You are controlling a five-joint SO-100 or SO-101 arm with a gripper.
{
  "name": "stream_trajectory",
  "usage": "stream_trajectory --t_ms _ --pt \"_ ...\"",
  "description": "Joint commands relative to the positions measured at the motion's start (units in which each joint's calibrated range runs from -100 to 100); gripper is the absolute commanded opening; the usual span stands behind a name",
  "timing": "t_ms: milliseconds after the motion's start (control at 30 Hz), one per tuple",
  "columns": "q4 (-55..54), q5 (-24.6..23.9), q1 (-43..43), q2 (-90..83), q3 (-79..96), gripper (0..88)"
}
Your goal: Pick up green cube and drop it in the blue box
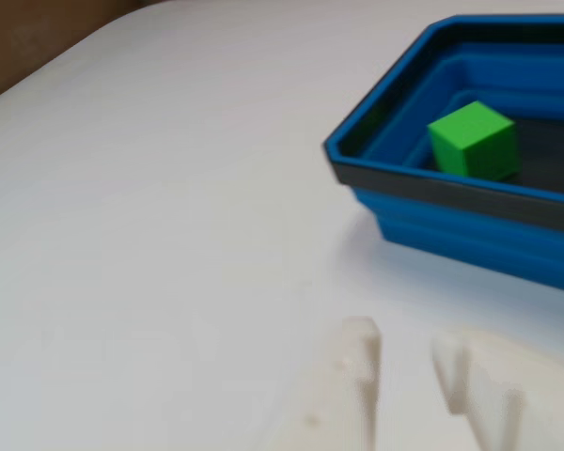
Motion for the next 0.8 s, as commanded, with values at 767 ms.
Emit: stream_trajectory --t_ms 767 --pt "-0.98 0.2 -38.64 -1.17 0.45 1.2"
